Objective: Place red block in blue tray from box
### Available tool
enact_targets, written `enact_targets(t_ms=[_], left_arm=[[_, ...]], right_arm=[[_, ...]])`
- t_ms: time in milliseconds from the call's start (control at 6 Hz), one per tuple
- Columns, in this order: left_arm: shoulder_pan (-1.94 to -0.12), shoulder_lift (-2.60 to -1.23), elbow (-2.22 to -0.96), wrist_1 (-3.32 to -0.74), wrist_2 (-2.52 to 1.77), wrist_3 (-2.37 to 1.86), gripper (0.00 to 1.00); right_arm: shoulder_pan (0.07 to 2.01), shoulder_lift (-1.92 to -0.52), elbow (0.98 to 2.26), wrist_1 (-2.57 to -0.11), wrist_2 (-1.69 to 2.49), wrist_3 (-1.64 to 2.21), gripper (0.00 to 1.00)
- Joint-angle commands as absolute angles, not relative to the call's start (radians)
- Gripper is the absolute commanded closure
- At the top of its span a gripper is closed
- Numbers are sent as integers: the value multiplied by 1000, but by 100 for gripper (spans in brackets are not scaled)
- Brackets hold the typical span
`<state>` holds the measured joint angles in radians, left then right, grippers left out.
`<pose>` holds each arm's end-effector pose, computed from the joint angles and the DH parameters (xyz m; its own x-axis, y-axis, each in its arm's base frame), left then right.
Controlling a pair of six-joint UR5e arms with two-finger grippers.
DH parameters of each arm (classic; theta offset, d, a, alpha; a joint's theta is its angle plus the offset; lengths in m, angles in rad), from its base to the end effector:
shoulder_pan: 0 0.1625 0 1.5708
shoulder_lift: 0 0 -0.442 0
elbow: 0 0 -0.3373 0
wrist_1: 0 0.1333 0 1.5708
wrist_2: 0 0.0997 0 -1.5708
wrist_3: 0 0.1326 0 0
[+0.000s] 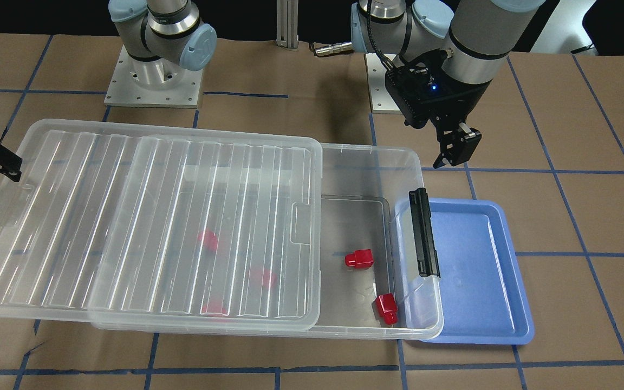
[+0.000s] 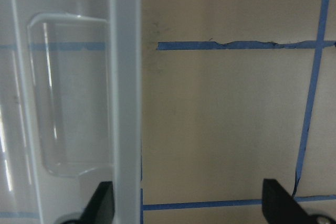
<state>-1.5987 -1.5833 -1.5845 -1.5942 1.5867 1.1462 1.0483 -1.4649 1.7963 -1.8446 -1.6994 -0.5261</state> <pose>-0.1433 -0.4319 0.4583 -0.3863 0.9215 0.0386 0.9222 0.3852 0.0349 -0.1276 -0.4546 0.3553 -0.9966 -0.0120 0.0818 -0.0026 0.9935 0.1141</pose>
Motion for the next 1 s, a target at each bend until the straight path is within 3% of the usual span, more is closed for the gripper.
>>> enact_targets(t_ms=[0, 833], left_arm=[[-1598, -1575, -1601, -1586, 1586, 1146, 2], [-1601, -1626, -1603, -1517, 1586, 1376, 3]], right_arm=[[1016, -1465, 1796, -1861, -1709, -554, 0], [1012, -1552, 1764, -1836, -1710, -513, 0]])
